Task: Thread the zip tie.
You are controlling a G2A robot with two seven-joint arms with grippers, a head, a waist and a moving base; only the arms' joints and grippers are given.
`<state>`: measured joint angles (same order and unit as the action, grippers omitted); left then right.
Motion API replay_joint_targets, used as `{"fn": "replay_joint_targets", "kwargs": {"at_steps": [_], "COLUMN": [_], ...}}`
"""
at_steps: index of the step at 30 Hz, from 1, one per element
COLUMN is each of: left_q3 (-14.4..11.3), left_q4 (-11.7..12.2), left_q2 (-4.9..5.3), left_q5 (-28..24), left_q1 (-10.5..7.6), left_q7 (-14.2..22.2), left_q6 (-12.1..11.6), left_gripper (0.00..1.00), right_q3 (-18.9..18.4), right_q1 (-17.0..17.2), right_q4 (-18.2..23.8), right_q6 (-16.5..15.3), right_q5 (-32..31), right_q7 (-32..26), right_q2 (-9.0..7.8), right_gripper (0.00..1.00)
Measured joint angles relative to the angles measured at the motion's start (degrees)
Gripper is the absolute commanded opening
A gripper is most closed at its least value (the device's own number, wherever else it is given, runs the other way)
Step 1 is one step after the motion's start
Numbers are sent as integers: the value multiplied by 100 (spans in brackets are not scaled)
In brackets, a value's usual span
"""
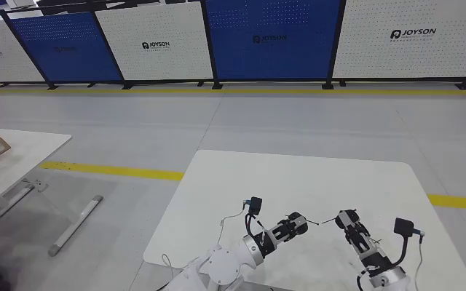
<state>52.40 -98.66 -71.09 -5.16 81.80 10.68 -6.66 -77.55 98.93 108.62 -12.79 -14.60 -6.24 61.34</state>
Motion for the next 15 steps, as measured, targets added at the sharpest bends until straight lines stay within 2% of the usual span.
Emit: {"fn": "replay_joint_targets", "kwargs": {"at_steps": [8, 15], "left_q3": [0, 0], "left_q4": [0, 0], "left_q2": [0, 0], "left_q5": [0, 0], "left_q1": [0, 0], "left_q7": [0, 0], "left_q6": [0, 0], "left_gripper": [0, 0], "right_q3": [20, 50], "right_q1": [-3, -7], "right_q4": [14, 23], "right_q6": [-85, 14], "right_q5": [-79, -204], "right_q7": [55, -12], "right_q2": [30, 56], "right_gripper": [0, 0]}}
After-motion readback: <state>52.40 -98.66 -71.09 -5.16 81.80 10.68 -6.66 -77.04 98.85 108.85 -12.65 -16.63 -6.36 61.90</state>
